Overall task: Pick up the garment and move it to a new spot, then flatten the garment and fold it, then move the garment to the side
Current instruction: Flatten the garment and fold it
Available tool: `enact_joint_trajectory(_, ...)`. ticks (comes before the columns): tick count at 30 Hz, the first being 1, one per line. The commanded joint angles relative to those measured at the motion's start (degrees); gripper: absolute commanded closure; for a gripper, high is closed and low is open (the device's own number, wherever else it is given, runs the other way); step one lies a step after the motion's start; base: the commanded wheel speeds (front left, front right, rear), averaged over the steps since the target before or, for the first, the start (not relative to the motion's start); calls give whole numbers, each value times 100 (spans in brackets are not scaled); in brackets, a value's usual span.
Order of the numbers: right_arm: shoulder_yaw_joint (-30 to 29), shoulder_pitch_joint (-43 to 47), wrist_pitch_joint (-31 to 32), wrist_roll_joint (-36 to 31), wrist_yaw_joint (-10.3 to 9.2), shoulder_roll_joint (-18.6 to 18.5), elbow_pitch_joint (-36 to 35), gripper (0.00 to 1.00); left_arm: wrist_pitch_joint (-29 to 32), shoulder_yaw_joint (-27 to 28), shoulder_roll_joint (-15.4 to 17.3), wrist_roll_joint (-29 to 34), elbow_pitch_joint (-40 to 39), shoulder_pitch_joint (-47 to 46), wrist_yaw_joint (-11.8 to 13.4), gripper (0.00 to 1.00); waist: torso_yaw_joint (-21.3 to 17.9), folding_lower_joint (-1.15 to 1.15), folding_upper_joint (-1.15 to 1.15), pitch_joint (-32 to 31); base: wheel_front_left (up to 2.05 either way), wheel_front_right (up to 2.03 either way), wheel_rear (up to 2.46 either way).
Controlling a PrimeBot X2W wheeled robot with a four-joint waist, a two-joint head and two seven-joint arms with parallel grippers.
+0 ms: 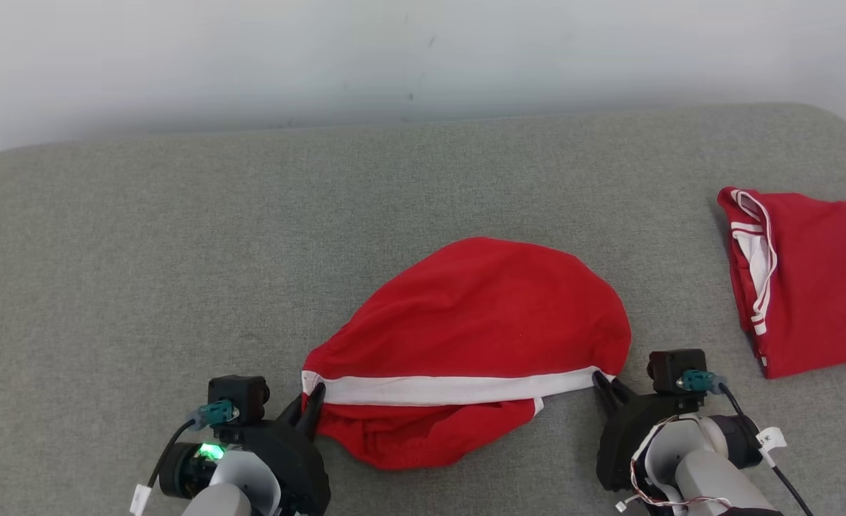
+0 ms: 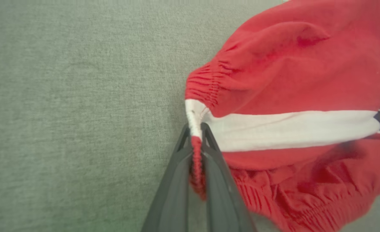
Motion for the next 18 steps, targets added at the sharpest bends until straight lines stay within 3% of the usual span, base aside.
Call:
enact_joint_trajectory(1, 28, 92, -19, 19, -5, -6, 94, 100, -70, -14, 63, -39, -18, -59, 12, 100, -1, 0, -1, -21, 0, 0, 0)
enact_joint_trajectory(9, -12, 172, -529, 241, -9, -167, -234, 100, -637, -46, 62, -615, -370, 26, 11, 100, -12, 0, -1, -254, 0, 0, 0)
enact_joint_trajectory(18, -207, 77, -564, 448, -9, -525, -1335, 100, -444, -228, 114, -1806, -1338, -210, 11, 100, -105, 0, -1, -372, 0, 0, 0)
